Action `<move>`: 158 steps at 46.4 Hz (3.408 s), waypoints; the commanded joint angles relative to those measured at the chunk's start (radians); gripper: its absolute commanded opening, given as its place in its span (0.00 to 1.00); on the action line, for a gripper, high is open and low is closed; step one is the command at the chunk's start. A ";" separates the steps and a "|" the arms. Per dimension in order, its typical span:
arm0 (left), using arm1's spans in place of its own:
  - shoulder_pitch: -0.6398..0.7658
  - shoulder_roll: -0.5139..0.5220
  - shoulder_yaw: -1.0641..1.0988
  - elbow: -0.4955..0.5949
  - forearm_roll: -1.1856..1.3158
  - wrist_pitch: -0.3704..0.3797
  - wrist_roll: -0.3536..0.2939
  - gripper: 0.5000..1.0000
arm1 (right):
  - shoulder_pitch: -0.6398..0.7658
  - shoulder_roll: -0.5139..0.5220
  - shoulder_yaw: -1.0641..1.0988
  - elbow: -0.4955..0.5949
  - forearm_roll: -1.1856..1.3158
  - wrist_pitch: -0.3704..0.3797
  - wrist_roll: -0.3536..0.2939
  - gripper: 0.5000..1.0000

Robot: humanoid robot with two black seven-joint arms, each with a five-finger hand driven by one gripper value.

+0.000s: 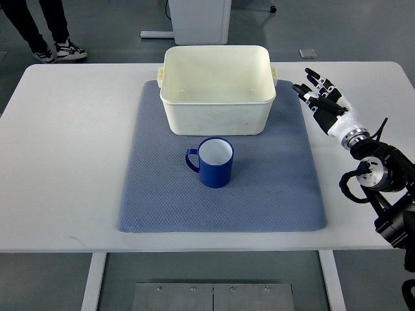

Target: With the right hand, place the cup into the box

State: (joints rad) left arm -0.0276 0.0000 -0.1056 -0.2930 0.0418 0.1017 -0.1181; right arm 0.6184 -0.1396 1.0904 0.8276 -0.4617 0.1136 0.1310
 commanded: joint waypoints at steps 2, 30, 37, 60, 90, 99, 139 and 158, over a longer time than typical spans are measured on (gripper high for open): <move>0.000 0.000 0.000 0.000 0.000 0.000 0.000 1.00 | 0.000 -0.002 0.005 -0.001 0.000 0.000 0.001 1.00; 0.000 0.000 0.000 0.000 0.000 0.001 0.000 1.00 | 0.007 -0.020 0.005 0.004 0.000 0.001 0.015 1.00; 0.000 0.000 0.000 0.000 0.001 0.000 0.000 1.00 | 0.026 -0.041 0.003 0.008 0.000 0.006 0.015 1.00; 0.000 0.000 0.000 0.000 0.001 0.000 0.000 1.00 | 0.050 -0.140 -0.012 0.168 0.003 0.070 0.007 0.99; 0.000 0.000 0.000 0.000 0.001 0.000 0.000 1.00 | 0.029 -0.356 -0.175 0.470 0.002 0.198 0.029 0.99; 0.000 0.000 0.000 0.000 0.000 0.000 0.000 1.00 | 0.029 -0.384 -0.230 0.525 -0.006 0.271 0.029 0.99; 0.000 0.000 0.000 0.000 0.000 0.000 0.000 1.00 | -0.005 -0.315 -0.412 0.513 -0.138 0.216 0.075 0.98; 0.000 0.000 0.000 0.000 0.001 0.000 0.000 1.00 | -0.017 -0.218 -0.451 0.487 -0.147 0.113 0.073 0.98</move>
State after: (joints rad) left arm -0.0277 0.0000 -0.1057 -0.2931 0.0418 0.1018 -0.1181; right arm 0.6036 -0.3645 0.6405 1.3162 -0.6075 0.2331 0.2040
